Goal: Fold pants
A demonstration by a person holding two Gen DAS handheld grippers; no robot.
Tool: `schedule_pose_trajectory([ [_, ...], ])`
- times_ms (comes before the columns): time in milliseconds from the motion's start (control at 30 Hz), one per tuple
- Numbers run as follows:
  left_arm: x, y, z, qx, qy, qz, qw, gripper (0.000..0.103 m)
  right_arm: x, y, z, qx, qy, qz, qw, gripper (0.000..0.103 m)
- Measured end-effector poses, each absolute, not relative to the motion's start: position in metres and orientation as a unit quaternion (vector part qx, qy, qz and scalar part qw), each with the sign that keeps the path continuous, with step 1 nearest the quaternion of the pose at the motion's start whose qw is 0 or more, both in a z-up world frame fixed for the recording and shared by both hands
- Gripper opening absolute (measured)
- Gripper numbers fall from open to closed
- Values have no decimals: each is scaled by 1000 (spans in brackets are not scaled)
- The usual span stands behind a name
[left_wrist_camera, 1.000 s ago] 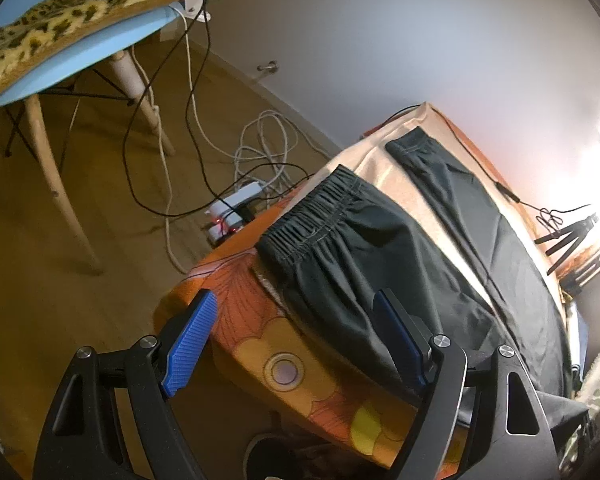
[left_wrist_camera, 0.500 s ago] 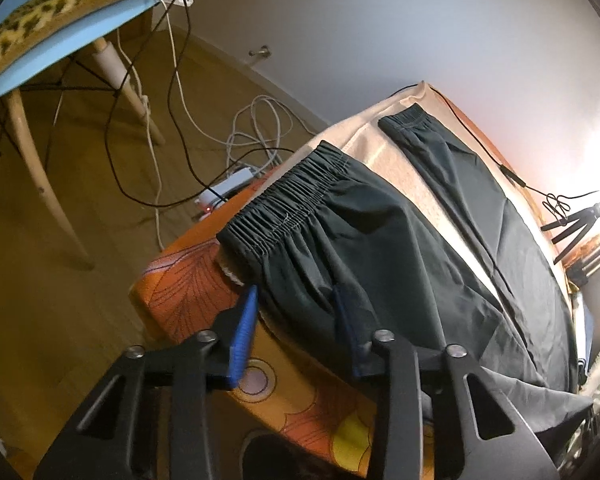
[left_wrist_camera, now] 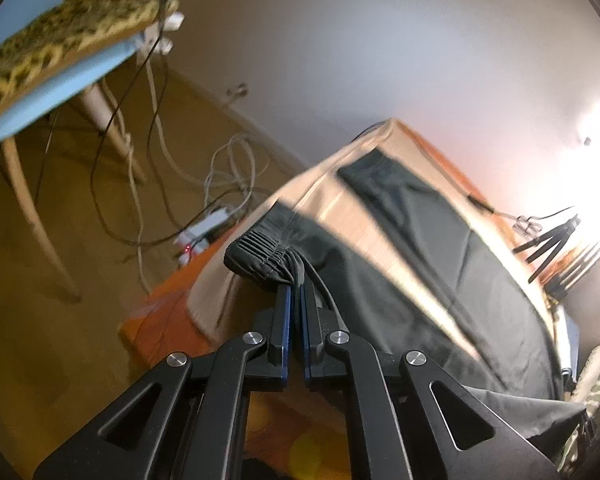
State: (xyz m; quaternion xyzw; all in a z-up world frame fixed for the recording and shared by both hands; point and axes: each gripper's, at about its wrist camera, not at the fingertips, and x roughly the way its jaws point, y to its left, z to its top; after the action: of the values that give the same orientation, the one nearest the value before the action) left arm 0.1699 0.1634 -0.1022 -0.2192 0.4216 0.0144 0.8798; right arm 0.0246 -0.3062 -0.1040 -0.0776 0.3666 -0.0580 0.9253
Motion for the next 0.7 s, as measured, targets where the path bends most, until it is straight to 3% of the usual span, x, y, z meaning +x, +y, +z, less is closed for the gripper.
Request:
schedule_pose_trajectory([
  [233,209,147,-82,-213,412,5,886,3,31,-319,-89,-76,352,-81,930,1],
  [700,317,87,-87,-167,447,-5,879,3,83,-370,-102,-83,395,-120,907,1],
])
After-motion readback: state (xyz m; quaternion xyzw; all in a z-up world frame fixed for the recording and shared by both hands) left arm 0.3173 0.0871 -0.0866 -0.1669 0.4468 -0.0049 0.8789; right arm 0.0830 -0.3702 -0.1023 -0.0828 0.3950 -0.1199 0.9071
